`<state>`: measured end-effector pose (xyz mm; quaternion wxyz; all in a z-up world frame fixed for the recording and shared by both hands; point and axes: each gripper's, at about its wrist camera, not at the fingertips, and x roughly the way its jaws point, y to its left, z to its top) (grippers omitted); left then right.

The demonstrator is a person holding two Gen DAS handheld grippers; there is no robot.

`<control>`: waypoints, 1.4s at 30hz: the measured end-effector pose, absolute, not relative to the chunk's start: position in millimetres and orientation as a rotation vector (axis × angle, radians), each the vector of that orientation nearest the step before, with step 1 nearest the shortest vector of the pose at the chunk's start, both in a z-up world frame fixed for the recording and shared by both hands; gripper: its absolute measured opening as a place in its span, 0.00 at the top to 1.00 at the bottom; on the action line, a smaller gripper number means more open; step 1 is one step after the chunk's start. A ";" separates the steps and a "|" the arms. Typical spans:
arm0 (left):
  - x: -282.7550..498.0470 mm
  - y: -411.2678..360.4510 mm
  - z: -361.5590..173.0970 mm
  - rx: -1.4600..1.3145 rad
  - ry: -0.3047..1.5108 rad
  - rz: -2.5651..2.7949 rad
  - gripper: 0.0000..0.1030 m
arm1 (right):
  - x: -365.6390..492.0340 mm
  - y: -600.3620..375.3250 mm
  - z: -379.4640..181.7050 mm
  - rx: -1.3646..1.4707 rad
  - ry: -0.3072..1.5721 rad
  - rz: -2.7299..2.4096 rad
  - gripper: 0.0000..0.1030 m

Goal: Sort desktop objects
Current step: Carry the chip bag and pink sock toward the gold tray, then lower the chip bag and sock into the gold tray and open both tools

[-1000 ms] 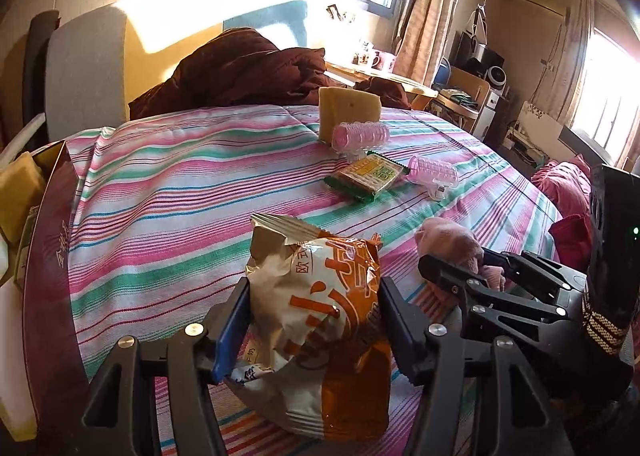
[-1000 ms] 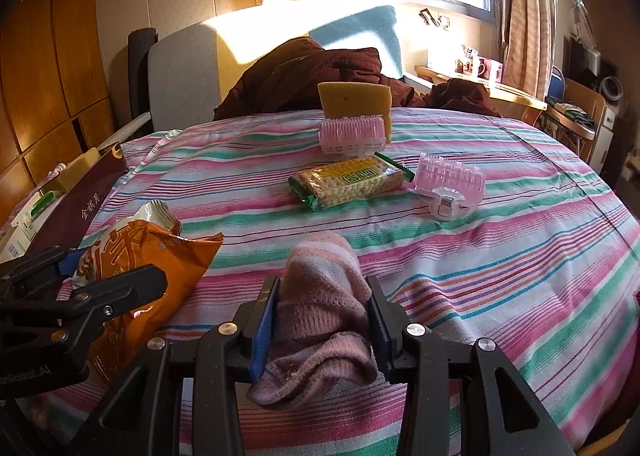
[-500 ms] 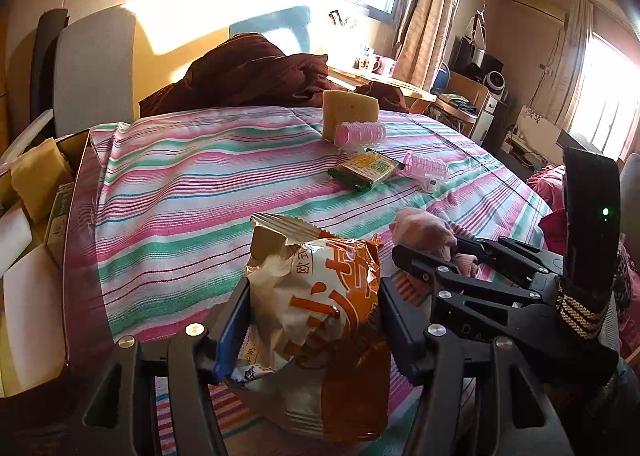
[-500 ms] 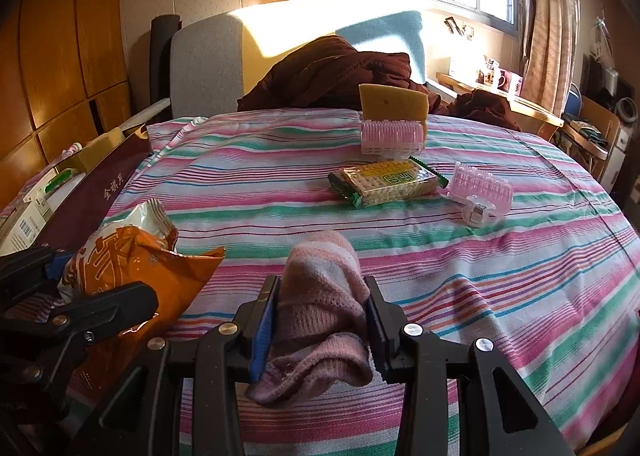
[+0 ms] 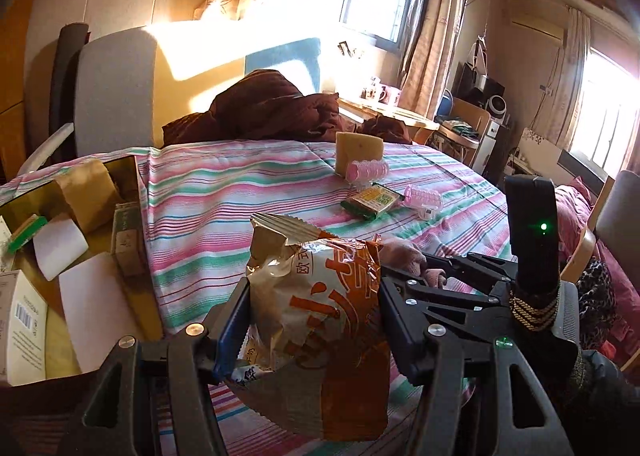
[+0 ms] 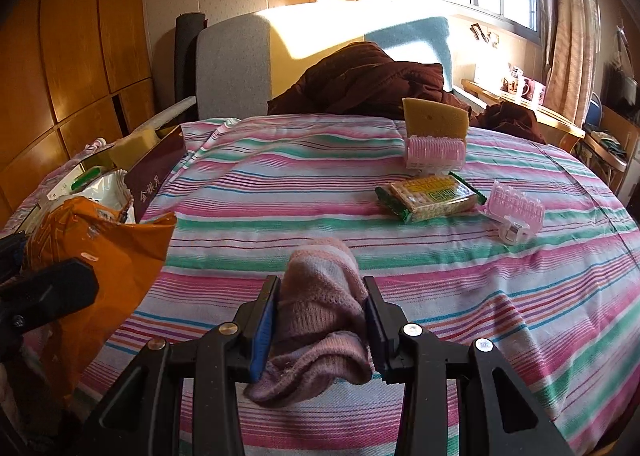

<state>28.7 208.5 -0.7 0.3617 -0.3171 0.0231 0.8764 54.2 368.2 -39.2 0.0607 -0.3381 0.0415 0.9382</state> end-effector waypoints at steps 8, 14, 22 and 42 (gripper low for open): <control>8.3 145.8 16.7 -0.806 -0.052 2.393 0.40 | 29.6 310.3 -15.8 -1.036 0.019 3.008 0.60; -19.9 96.3 26.6 -0.817 -0.105 2.503 0.40 | 4.1 267.1 3.2 -1.054 -0.006 3.150 0.60; -64.1 40.1 31.7 -0.856 -0.083 2.653 0.40 | -57.9 218.2 23.9 -1.169 0.027 3.268 0.60; -127.7 -7.3 3.8 -1.007 -0.051 2.726 0.33 | -125.8 177.2 -3.5 -1.317 -0.009 3.178 0.57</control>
